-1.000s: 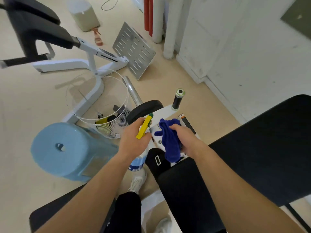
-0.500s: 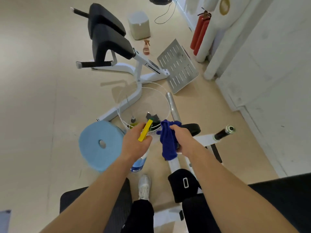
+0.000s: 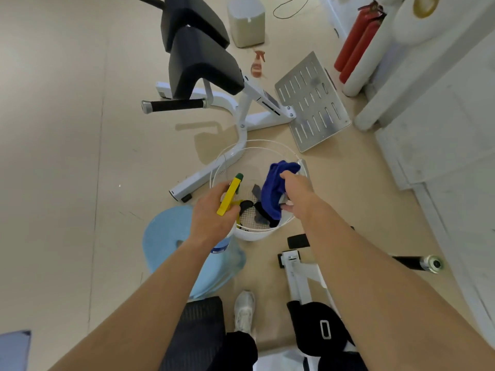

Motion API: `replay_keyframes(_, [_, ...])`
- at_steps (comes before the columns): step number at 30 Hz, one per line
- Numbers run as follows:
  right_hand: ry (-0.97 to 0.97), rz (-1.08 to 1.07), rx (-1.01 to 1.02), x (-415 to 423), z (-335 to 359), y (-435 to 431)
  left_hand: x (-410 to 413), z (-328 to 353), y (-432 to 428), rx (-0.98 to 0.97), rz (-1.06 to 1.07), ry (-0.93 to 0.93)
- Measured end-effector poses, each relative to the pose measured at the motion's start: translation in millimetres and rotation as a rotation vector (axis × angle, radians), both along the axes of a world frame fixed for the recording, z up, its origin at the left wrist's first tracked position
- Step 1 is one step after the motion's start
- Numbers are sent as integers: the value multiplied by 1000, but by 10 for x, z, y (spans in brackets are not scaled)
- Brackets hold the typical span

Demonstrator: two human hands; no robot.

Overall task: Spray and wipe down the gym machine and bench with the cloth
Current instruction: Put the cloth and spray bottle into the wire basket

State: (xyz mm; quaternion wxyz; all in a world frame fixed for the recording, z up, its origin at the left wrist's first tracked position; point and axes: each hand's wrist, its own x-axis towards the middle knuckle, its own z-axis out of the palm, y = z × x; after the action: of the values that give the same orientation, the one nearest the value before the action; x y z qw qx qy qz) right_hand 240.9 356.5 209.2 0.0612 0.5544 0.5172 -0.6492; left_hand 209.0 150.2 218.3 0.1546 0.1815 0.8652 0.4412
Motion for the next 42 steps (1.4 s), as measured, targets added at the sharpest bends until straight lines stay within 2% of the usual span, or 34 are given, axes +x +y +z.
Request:
replay_keyframes(3, [-84, 26, 175, -47, -116, -50, -169, -115, -30, 22, 22, -12])
replay_keyframes(5, [-92, 50, 200, -38, -207, -122, -244, -178, -51, 39, 54, -25])
replay_keyframes(8, [-87, 116, 115, -58, -259, -330, -303, -222, -94, 57, 115, -39])
replay_keyframes(12, [-15, 375, 27, -165, -283, -777, -297, -236, -168, 9, 187, -70])
replay_keyframes(15, [53, 472, -61, -249, -266, -1084, -291, -348, -256, -47, 193, -67])
replay_keyframes(19, [84, 569, -49, -314, -347, -1287, -277, -525, -410, -81, 212, -46])
replay_keyframes(25, [50, 619, -165, -385, -531, -1560, -302, -854, -761, -222, 62, -3])
replay_keyframes(31, [7, 721, -155, -520, -903, -1939, -360, -1251, -1130, -444, -45, -26])
replay_keyframes(36, [13, 874, -99, -631, -1241, -2298, -318, -1510, -1542, -521, 102, -18])
replay_keyframes(42, [31, 936, -107, -696, -1490, -2637, -192, -1734, -1792, -475, 347, -112])
